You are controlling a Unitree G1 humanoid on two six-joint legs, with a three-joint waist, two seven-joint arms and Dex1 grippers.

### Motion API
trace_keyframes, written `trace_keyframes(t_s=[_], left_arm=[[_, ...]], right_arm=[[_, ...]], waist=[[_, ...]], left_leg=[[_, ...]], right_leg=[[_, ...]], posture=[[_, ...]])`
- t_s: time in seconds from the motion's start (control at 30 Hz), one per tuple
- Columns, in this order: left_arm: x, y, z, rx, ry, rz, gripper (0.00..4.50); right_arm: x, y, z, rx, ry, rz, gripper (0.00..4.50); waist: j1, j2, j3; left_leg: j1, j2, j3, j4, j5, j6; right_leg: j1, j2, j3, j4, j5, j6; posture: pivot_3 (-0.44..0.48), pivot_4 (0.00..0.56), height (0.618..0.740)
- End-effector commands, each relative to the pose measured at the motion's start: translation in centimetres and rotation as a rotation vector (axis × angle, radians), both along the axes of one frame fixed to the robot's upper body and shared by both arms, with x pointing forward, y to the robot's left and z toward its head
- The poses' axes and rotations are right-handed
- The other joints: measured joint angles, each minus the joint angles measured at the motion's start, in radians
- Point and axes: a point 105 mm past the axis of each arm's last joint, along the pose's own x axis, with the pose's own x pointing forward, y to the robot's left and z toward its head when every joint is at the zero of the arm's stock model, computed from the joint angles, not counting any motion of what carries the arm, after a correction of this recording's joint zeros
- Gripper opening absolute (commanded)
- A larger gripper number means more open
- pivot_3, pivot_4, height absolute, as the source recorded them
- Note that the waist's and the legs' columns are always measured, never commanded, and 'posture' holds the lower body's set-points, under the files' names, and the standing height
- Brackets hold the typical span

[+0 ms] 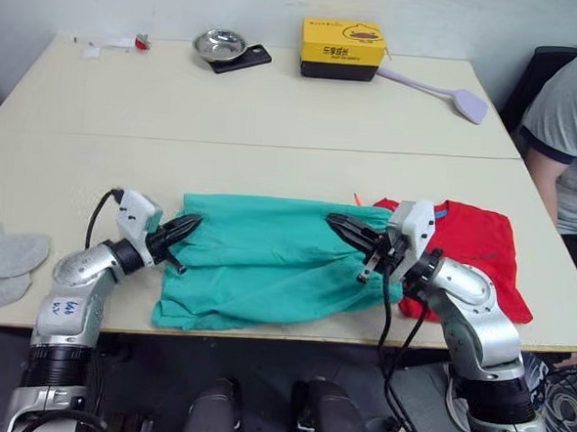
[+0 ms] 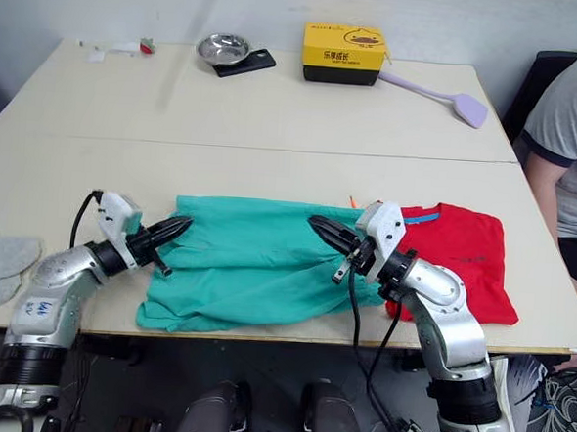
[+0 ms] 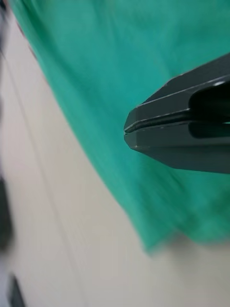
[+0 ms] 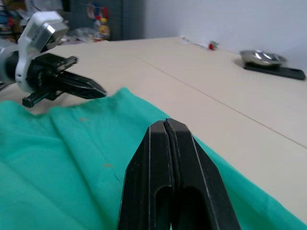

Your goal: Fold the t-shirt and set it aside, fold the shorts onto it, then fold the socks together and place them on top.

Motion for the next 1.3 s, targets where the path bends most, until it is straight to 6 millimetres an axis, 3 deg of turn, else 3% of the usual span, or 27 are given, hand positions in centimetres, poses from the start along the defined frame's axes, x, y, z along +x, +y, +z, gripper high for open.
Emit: trace_keyframes(t_s=[0.03,0.2,0.33,0.43,0.53,0.63,0.73,0.87,1.2,1.3], left_arm=[[-0.7,-3.7,-0.1,0.057,0.022,-0.134,0.02],[0.5,-5.2,-4.8,0.155,0.089,-0.060,0.02],[1.2,-3.0,-7.8,0.222,0.129,0.092,0.02],[1.2,-1.1,-8.7,0.196,0.149,0.176,0.02],[0.6,0.0,-9.1,0.187,0.149,0.179,0.02],[0.0,-0.4,-8.4,0.142,0.110,0.121,0.02],[-0.6,-1.4,-6.3,0.043,0.037,0.032,0.02],[-1.5,-2.3,-3.7,-0.062,-0.040,-0.113,0.00],[-2.5,-2.0,-2.1,0.108,-0.039,-0.388,0.00],[-2.3,-2.3,-2.5,0.140,-0.039,-0.418,0.00]], right_arm=[[0.6,0.8,-2.8,-0.134,0.020,-0.090,0.00],[0.1,1.1,-6.8,-0.349,-0.031,-0.126,0.00],[-0.4,-1.7,-7.7,-0.345,-0.008,-0.211,0.00],[-0.9,-3.8,-7.2,-0.306,0.009,-0.248,0.00],[-2.8,-4.2,-5.6,-0.162,0.031,-0.159,0.00],[-4.5,-4.1,-3.8,-0.025,0.068,-0.078,0.00],[-4.9,-5.5,-2.0,0.154,0.156,-0.132,0.00],[-6.3,-7.2,-1.3,0.310,0.376,-0.204,0.98],[-10.8,-8.7,-5.2,0.516,1.021,-0.397,4.47],[-10.3,-8.2,-5.6,0.544,1.066,-0.426,4.47]], waist=[[0.002,0.002,-0.001],[-0.002,0.003,-0.002],[-0.003,0.003,-0.002],[0.000,0.003,-0.003],[0.001,0.003,-0.003],[-0.003,0.003,-0.003],[0.000,0.003,-0.003],[0.005,0.003,-0.003],[-0.001,0.003,-0.003],[0.000,0.003,-0.003]], left_leg=[[0.000,-0.001,0.000,0.000,0.000,0.000],[-0.001,-0.002,0.001,-0.001,0.000,0.000],[-0.001,0.000,0.001,-0.001,0.000,-0.001],[0.001,0.000,0.001,-0.001,-0.001,0.002],[0.003,0.000,0.001,-0.001,-0.003,0.004],[0.013,0.000,0.001,-0.006,-0.004,0.004],[0.017,0.000,0.001,-0.013,-0.003,0.003],[0.014,0.000,-0.002,-0.015,-0.003,0.003],[0.013,-0.001,-0.002,-0.017,-0.002,0.005],[0.012,-0.001,-0.002,-0.018,-0.002,0.006]], right_leg=[[0.000,0.000,0.000,0.000,0.000,0.000],[-0.002,0.000,0.001,0.000,0.000,0.000],[-0.002,0.002,0.002,-0.001,0.000,0.000],[0.000,0.001,0.002,-0.001,0.000,0.000],[0.003,0.001,0.002,-0.002,0.000,0.001],[0.012,0.002,0.002,-0.005,0.000,0.000],[0.015,0.002,0.002,-0.010,0.000,0.000],[0.015,0.002,0.000,-0.013,0.000,0.000],[0.015,0.003,0.000,-0.018,0.000,0.000],[0.015,0.004,0.001,-0.022,0.001,0.002]], posture=[[0.000,0.150,0.740],[0.000,0.150,0.740],[0.000,0.150,0.740],[0.000,0.150,0.740],[0.000,0.150,0.740],[0.000,0.150,0.740],[0.000,0.150,0.740],[0.000,0.150,0.740],[0.000,0.150,0.740],[0.000,0.150,0.740]])
